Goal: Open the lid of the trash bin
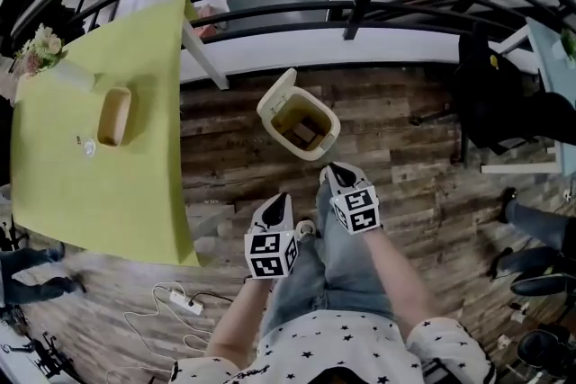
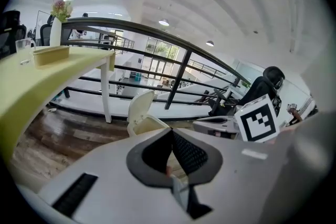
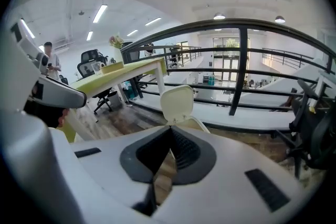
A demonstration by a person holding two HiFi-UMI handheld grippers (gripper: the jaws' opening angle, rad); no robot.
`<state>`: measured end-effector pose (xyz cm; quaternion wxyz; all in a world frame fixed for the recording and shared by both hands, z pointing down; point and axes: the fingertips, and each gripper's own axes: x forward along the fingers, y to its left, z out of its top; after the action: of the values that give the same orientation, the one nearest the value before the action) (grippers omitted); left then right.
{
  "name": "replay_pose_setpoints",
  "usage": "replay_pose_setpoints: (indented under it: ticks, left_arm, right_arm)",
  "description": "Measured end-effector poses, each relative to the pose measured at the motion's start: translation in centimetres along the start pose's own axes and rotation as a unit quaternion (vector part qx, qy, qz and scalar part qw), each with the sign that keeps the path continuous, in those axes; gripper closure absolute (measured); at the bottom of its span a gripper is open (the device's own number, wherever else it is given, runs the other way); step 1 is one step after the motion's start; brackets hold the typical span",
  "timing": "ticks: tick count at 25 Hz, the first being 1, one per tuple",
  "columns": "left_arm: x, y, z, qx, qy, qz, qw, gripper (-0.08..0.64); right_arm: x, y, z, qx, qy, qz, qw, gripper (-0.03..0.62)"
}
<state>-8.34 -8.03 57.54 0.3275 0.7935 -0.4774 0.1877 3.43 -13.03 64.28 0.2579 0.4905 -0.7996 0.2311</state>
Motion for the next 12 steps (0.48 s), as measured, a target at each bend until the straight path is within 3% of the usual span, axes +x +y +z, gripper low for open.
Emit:
replay_pose_setpoints:
  ticks: [12]
  left_arm:
    - [-5.1,-3.7,2.8,0.023,-0.023,-0.010,0.9994,0.549]
  right_arm:
    - [-9.5,3.2,5.1,0.000,-0.050,0.006,0.999,0.598]
